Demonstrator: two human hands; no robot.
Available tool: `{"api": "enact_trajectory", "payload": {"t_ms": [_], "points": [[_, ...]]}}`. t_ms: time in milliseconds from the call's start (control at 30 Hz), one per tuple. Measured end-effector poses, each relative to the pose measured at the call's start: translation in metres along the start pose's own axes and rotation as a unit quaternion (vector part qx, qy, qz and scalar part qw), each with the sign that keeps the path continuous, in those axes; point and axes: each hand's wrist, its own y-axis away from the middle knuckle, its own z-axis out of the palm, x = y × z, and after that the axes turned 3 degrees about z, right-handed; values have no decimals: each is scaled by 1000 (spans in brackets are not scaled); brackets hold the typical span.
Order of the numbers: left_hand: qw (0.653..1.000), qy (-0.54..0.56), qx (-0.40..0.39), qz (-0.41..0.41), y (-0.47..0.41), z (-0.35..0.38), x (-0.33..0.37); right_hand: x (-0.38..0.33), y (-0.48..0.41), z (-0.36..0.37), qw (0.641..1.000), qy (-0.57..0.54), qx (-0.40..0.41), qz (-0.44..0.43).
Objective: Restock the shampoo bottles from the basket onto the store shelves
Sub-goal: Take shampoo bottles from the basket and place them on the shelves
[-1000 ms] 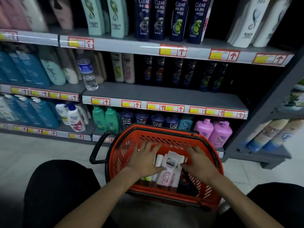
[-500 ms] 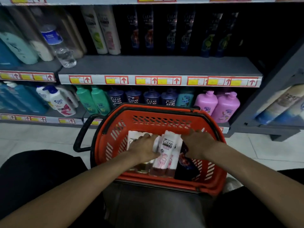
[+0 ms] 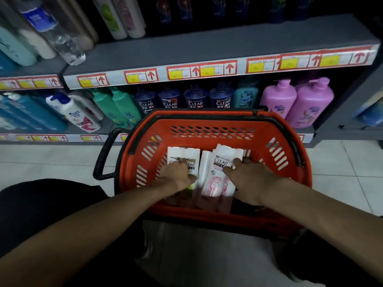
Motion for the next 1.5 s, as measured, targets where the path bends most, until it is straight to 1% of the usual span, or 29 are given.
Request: {"api": "enact_trajectory", "payload": {"t_ms": [33,100,267,333,400,500,567,667,733,833,933,1067,1133,1267,1333,1400,1500], "points": [[1000,-5,3,1,-1,7,5,-2,-1,0,1000,-4,2,-4],[999,8,2,-34,-3,16,12,-6,-2,-2,1000,-13,6,-14],[986,114,4,-122,-21,26,16,-9,-7,-4,999,-10,35,-18],[981,128,-4,-145,-24,30,25,-9,-9,-3,999,-9,40,-13],[981,117,-16,-152,-27,35,31,-8,-10,-3,999,-14,36,-6],[978,129,-30,-161,-37,36,30,-6,-13,-4,999,-16,40,-2],[977,144,-41,-154,-41,33,26,-5,-13,-6,999,-18,40,0],[969,189,-34,-154,-41,31,18,-5,-13,-7,999,-19,43,0],[949,268,-39,-161,-37,31,14,-5,-13,-9,999,-26,47,-2],[899,411,-22,-150,-28,32,9,-5,-9,-15,998,-30,53,-5],[850,504,1,-153,-19,29,2,-5,-6,-23,997,-29,67,0],[821,546,35,-165,-5,14,-10,-3,-3,-36,997,-38,72,13],[806,566,67,-159,2,-2,-13,-2,-2,-42,996,-37,74,21],[771,616,124,-105,23,-54,-15,-3,-3,-50,992,-73,100,22],[751,639,140,-90,37,-80,-14,-7,-3,-51,987,-117,112,9],[728,668,136,-76,53,-105,-10,-18,-2,-54,974,-183,135,-3],[708,694,123,-50,76,-134,-2,-47,0,-53,932,-292,213,-14]]}}
